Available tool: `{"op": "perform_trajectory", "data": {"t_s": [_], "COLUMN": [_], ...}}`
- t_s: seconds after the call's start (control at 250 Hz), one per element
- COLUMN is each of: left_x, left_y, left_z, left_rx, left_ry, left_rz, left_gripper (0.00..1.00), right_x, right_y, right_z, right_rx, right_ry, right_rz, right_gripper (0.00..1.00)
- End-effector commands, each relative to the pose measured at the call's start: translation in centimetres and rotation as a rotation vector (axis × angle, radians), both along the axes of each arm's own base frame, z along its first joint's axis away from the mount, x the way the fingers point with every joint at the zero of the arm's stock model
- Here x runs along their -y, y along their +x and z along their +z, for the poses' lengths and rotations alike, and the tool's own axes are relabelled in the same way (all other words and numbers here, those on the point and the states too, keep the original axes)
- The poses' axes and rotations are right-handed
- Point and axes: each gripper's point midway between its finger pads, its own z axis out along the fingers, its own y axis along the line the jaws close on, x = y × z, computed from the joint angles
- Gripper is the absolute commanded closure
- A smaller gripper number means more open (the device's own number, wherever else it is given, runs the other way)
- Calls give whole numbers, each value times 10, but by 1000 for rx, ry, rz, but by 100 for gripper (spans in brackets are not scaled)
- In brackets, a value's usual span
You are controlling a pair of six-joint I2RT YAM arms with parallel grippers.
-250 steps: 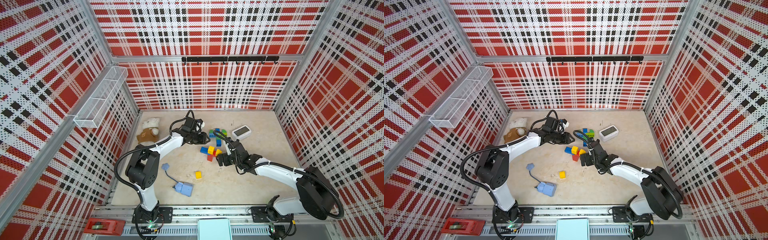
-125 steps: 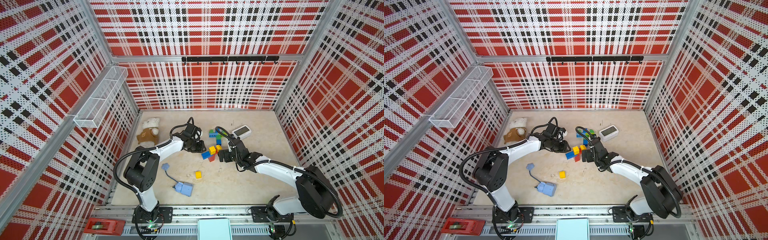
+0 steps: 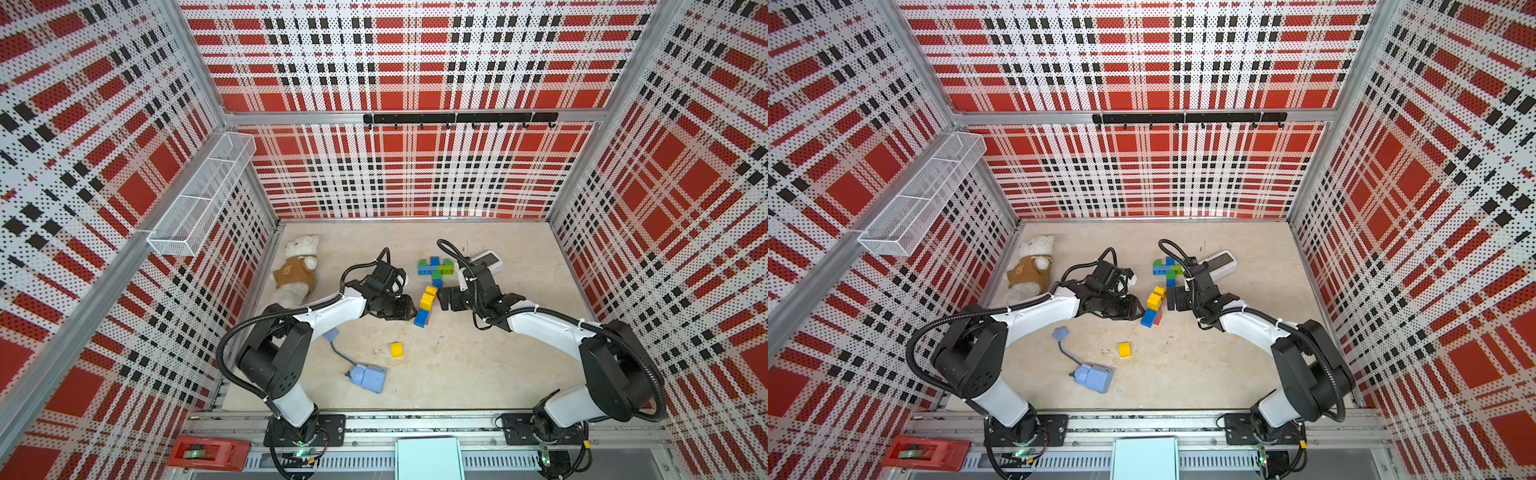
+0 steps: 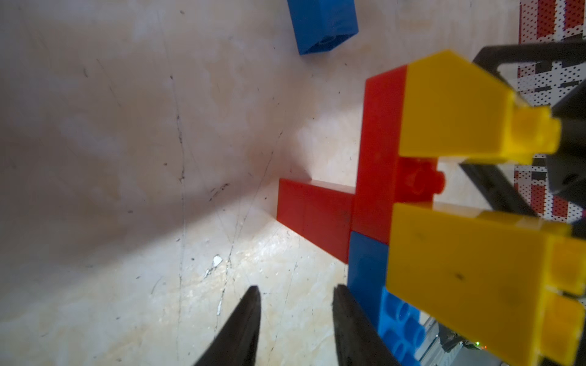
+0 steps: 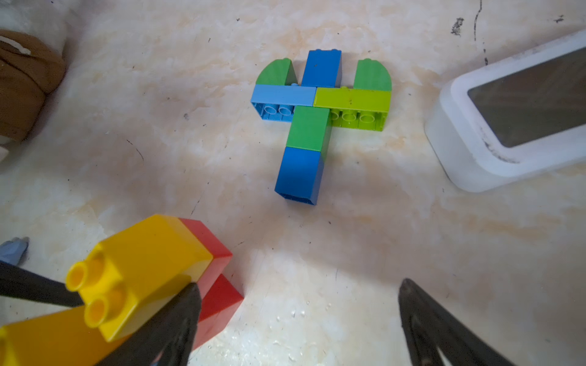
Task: Assemble a fork with lego
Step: Adjust the lego brick at the center of the board.
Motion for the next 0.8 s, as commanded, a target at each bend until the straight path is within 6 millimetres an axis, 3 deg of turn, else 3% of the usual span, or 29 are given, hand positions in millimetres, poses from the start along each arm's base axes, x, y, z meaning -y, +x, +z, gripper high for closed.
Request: {"op": "perform_trajectory", "data": {"t_s": [0.0, 0.396, 0.612, 0.796], "left_x": [8, 21, 23, 24], "left_y": [0, -6, -7, -7], "left_z": [15, 12, 8, 8], "left_rx": [35, 32, 25, 25], "left_ry": [-52, -85, -89, -93], "left_rz": [15, 29, 30, 31], "left_gripper": [55, 40, 39, 39], "right_x": [-20, -36, -28, -35], "right_y": [12, 20, 32, 33], "right_z": [16, 14, 17, 13], "right_rx": [55, 23, 29, 0], "right_ry": [50, 105, 104, 81], "right_rz": [110, 285, 338, 415], "right_gripper": [2, 1, 1, 1]}}
